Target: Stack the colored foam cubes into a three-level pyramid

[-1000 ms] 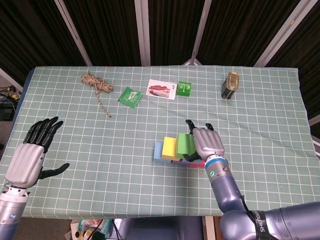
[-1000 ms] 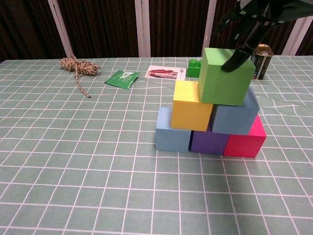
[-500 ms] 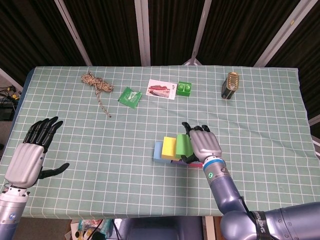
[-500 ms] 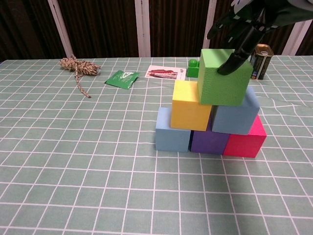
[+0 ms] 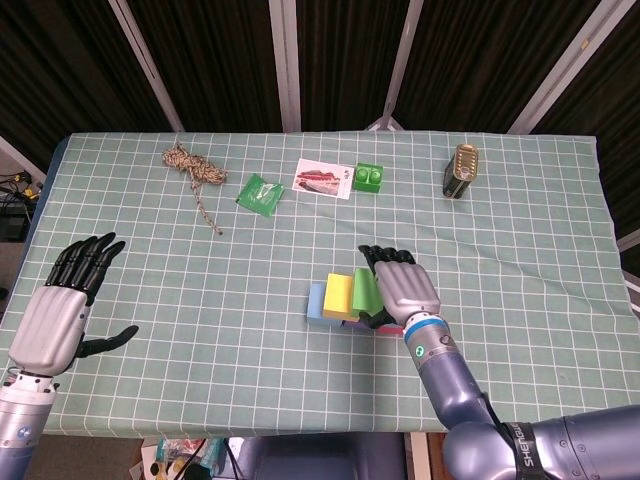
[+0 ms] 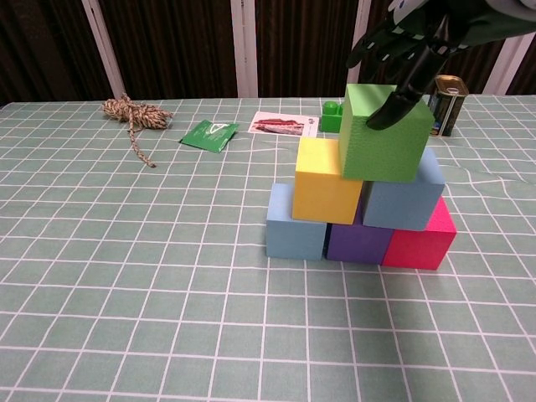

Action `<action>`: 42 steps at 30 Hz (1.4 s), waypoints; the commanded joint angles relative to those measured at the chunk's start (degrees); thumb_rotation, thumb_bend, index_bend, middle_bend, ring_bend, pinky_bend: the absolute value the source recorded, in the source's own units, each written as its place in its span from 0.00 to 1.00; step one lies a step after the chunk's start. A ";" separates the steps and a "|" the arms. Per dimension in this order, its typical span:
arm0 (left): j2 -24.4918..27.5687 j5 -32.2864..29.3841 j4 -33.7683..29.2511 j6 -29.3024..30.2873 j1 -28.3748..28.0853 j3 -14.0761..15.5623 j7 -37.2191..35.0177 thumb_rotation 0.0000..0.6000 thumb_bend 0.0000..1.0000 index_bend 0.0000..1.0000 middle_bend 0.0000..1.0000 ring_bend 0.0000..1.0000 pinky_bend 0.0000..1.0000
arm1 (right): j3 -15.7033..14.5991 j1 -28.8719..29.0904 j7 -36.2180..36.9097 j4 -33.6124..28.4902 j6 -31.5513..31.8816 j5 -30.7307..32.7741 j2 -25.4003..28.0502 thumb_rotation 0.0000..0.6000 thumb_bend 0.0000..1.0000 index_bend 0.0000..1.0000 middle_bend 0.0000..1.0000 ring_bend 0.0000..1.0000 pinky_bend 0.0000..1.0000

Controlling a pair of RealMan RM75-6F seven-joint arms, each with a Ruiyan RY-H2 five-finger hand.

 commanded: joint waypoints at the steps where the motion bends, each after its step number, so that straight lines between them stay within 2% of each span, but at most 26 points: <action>1: -0.01 0.05 -0.03 0.04 0.02 0.00 -0.01 1.00 0.03 0.00 0.01 0.00 0.00 | -0.35 -0.12 -0.15 0.00 -0.41 -0.49 0.09 1.00 0.32 0.00 0.07 0.02 0.00; 13: 0.05 0.19 -0.05 0.16 0.08 -0.01 -0.09 1.00 0.03 0.00 0.01 0.00 0.00 | -1.16 -0.15 -0.13 0.00 -2.31 -2.86 -0.10 1.00 0.32 0.00 0.00 0.00 0.00; 28: 0.09 0.04 0.09 0.29 0.16 -0.11 -0.53 1.00 0.03 0.00 0.01 0.00 0.00 | -4.02 -0.91 0.23 0.00 -3.87 -7.71 -0.91 1.00 0.32 0.00 0.00 0.00 0.00; 42: -0.16 0.03 0.13 0.16 0.07 -0.09 -0.41 1.00 0.03 0.00 0.01 0.00 0.00 | -8.16 -2.49 -0.29 0.00 2.53 -17.56 -5.17 1.00 0.31 0.00 0.00 0.00 0.00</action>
